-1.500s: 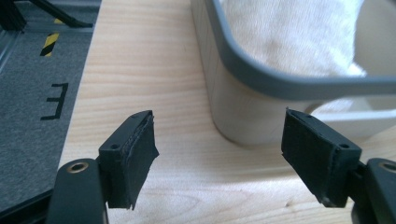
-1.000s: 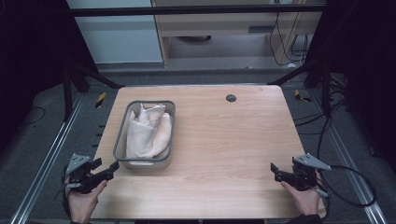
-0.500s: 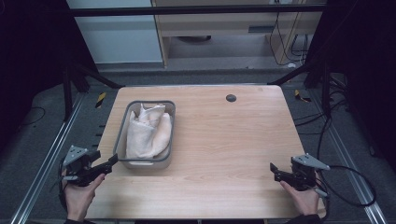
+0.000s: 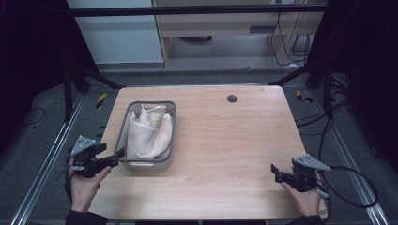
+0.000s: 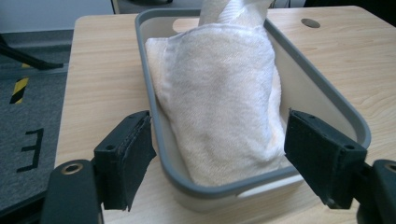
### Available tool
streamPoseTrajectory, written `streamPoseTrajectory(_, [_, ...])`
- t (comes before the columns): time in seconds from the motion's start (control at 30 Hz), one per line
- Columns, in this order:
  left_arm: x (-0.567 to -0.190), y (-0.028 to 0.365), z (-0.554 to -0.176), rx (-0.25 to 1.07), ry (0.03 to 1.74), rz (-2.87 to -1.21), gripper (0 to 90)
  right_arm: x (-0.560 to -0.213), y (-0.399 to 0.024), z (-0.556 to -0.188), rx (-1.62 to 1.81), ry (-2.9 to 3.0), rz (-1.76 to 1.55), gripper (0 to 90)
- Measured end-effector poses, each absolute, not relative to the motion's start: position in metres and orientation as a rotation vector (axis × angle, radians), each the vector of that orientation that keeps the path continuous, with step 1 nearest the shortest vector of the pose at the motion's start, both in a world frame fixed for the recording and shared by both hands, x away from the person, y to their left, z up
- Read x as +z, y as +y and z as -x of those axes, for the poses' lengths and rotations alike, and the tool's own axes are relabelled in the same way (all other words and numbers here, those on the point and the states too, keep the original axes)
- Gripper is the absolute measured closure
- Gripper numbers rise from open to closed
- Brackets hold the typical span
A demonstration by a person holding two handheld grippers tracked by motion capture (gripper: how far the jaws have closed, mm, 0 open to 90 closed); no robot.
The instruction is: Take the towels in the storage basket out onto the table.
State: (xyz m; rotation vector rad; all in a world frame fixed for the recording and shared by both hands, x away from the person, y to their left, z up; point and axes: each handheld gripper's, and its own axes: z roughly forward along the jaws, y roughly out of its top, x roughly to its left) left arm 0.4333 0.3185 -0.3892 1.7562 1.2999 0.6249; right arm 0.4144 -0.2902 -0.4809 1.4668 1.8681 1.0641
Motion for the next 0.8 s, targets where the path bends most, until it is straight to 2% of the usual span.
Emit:
streamPoseTrajectory(0.27, [-0.380, 0.305, -0.451, 0.629, 1.275, -1.808, 19.5, -0.481, -0.290, -0.415, 1.065, 1.878, -1.444, 12.7])
streamPoseTrajectory(0.8, [-0.386, 0.285, -0.481, 0.610, 1.296, -1.896, 14.7, -0.483, -0.289, -0.417, 1.057, 1.894, -1.445, 12.3])
